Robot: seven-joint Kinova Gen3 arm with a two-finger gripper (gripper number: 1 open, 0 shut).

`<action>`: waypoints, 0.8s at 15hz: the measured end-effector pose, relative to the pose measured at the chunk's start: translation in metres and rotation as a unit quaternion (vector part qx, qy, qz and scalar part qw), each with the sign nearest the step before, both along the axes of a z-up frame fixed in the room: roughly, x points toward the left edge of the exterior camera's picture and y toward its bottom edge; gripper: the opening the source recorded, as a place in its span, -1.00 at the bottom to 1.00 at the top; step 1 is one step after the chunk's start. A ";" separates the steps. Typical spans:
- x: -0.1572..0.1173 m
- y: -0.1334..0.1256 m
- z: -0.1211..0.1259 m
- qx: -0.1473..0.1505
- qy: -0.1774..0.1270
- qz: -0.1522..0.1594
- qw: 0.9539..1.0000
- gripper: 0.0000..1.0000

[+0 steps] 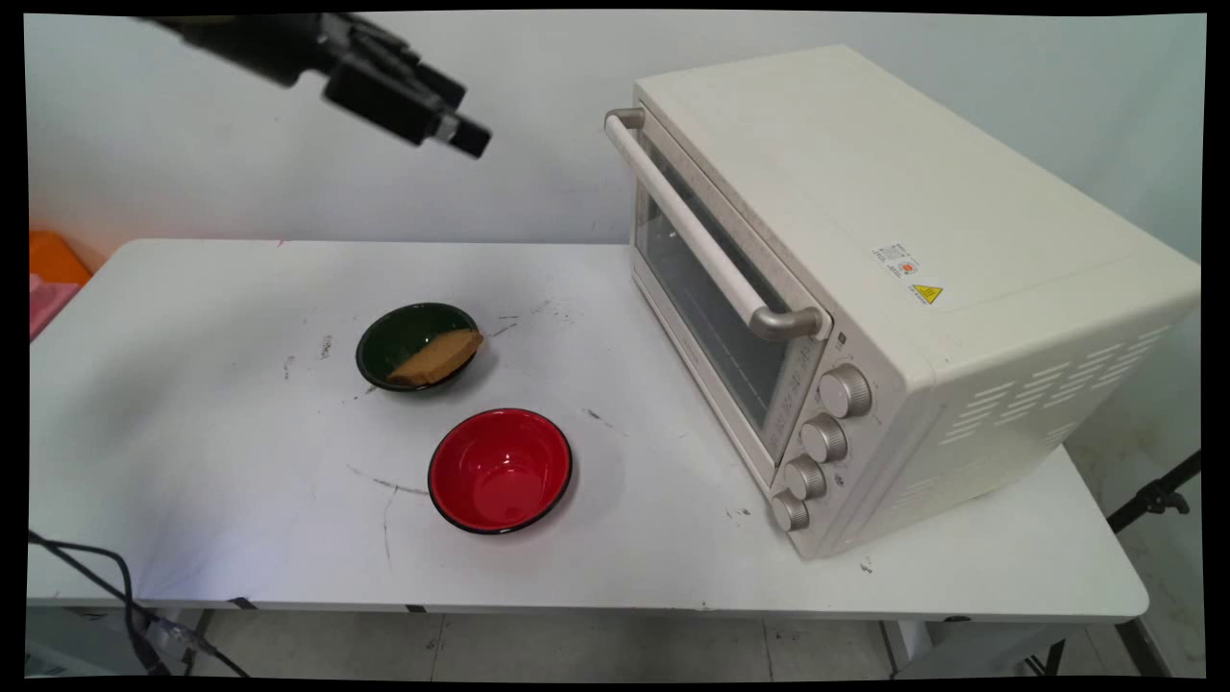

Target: Open the oven

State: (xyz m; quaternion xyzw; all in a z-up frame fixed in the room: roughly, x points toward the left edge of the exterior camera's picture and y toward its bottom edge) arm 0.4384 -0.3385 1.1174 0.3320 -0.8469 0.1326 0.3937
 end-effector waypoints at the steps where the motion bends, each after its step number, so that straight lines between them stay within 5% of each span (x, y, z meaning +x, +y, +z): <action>1: -0.006 -0.004 0.003 0.000 -0.003 0.002 1.000 1.00; 12: -0.095 -0.080 0.026 0.023 -0.066 0.015 0.997 1.00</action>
